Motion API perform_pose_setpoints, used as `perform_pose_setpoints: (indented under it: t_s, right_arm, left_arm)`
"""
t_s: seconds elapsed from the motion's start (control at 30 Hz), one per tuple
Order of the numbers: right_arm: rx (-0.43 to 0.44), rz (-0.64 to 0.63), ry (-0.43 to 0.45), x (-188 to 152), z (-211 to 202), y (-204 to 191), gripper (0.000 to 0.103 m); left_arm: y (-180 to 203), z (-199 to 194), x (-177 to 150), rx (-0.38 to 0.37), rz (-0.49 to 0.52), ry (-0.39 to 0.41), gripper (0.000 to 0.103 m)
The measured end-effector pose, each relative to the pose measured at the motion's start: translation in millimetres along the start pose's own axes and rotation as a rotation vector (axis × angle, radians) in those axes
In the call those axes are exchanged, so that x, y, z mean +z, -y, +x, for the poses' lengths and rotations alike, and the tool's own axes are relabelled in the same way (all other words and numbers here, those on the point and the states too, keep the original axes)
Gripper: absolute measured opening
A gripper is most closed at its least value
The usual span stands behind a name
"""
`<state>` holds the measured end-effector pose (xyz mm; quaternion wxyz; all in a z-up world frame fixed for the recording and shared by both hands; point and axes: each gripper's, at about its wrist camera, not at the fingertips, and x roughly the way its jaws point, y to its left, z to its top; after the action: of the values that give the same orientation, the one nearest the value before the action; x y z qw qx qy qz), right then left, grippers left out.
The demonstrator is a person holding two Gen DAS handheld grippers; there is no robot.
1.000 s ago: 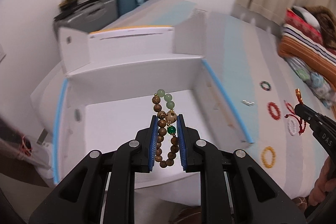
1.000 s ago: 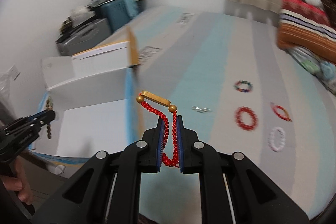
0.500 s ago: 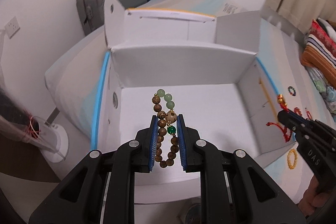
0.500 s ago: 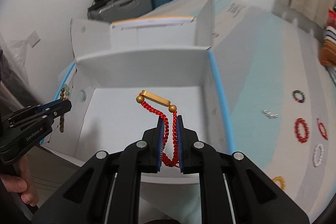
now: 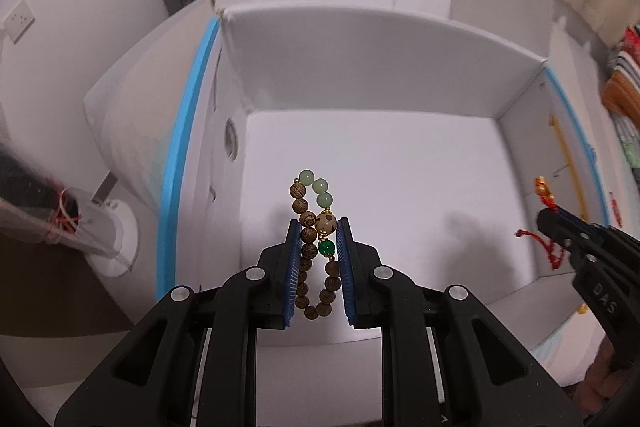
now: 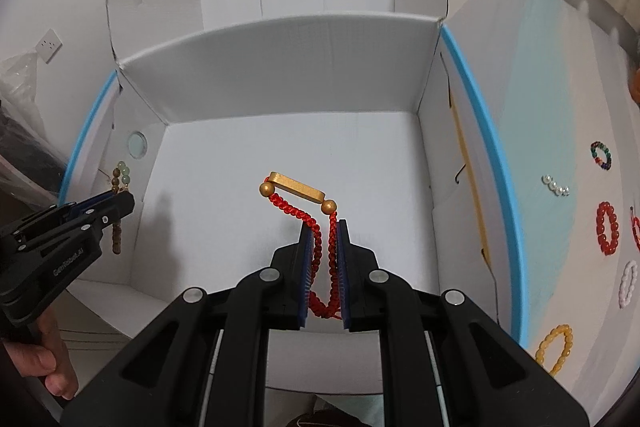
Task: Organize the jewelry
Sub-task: 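Open both tools to drop the bracelets onto the box floor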
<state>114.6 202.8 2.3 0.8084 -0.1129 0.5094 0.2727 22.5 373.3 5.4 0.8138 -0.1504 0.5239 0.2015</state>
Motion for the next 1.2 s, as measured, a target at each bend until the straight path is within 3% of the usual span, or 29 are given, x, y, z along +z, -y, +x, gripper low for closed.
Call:
perform_pose_setpoints:
  t_s: [0.23, 0.53, 0.63, 0.8, 0.93, 1.1, 1.2]
  right_arm:
    - [-0.014, 0.003, -0.043, -2, 12, 4, 0.01]
    - [-0.025, -0.013, -0.052, -2, 15, 3, 0.015]
    - [-0.031, -0.008, -0.055, -1, 17, 3, 0.032]
    - [-0.019, -0.015, -0.032, 0, 12, 0, 0.055]
    - [0.011, -0.015, 0.024, 3, -4, -1, 0.073]
    - [0.014, -0.007, 0.082, 7, -24, 0, 0.081]
    - [-0.01, -0.011, 0.125, 8, -37, 1, 0.091]
  left_arm:
    - [1, 17, -1, -0.011, -0.003, -0.052, 0.017]
    - [7, 18, 3, -0.005, 0.026, -0.05, 0.022]
    - [9, 16, 6, -0.001, 0.03, -0.041, 0.045]
    - [16, 9, 12, -0.011, 0.051, -0.021, 0.057]
    - [24, -9, 15, 0.021, 0.071, 0.041, 0.082]
    - [27, -29, 16, 0.022, 0.066, 0.093, 0.083]
    - [26, -40, 18, 0.027, 0.056, 0.12, 0.091]
